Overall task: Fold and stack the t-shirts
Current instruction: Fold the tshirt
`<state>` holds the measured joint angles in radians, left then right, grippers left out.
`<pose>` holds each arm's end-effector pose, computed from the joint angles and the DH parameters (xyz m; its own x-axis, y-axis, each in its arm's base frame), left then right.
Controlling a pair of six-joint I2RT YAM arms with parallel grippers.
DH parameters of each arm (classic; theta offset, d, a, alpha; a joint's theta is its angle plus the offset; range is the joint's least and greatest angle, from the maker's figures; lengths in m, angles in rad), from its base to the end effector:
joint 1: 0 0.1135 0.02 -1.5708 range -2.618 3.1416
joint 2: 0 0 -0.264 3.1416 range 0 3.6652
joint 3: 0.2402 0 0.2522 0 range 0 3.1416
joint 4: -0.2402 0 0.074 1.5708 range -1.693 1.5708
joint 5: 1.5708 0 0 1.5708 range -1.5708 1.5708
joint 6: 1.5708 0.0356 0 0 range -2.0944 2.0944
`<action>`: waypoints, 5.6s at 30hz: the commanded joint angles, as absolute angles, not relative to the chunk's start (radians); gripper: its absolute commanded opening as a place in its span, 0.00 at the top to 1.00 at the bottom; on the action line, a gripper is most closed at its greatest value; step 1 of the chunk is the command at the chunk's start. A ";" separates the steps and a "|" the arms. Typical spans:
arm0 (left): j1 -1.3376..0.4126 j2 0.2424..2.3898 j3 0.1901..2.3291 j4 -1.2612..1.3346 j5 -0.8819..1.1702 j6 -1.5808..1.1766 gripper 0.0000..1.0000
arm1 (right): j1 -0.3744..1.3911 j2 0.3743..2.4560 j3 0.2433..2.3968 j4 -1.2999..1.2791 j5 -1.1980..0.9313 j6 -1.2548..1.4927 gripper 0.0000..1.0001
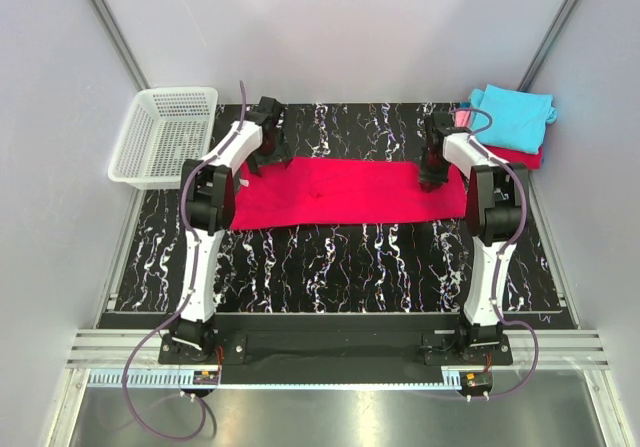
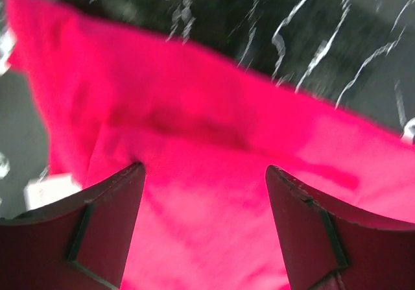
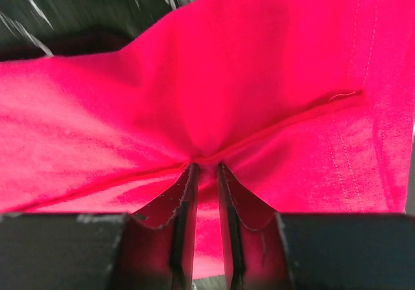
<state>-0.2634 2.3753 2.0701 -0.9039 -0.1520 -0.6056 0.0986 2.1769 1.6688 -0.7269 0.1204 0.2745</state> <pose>0.4847 -0.1251 0.1781 -0.8595 -0.3510 -0.3715 -0.3450 0.9347 -0.0850 0.4479 0.0400 0.1605 -0.9202 0.1794 -0.3479 0.1985 0.9799 -0.0198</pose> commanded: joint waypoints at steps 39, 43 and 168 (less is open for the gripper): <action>-0.141 2.174 2.123 -0.340 0.284 -0.604 0.20 | 0.647 1.652 1.580 -1.088 0.255 0.600 0.76; -0.147 2.093 2.057 -0.382 0.340 -0.637 0.21 | 0.647 1.654 1.618 -1.056 0.343 0.500 0.61; -0.940 1.615 0.823 -0.543 0.189 -0.755 0.63 | 0.337 2.824 2.671 -0.784 -0.028 0.317 0.63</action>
<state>-0.9203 1.6577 0.9073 -0.4168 0.1776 -0.7715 0.3710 2.7953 2.6759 -0.7029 -0.0967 0.2680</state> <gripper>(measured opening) 0.366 0.371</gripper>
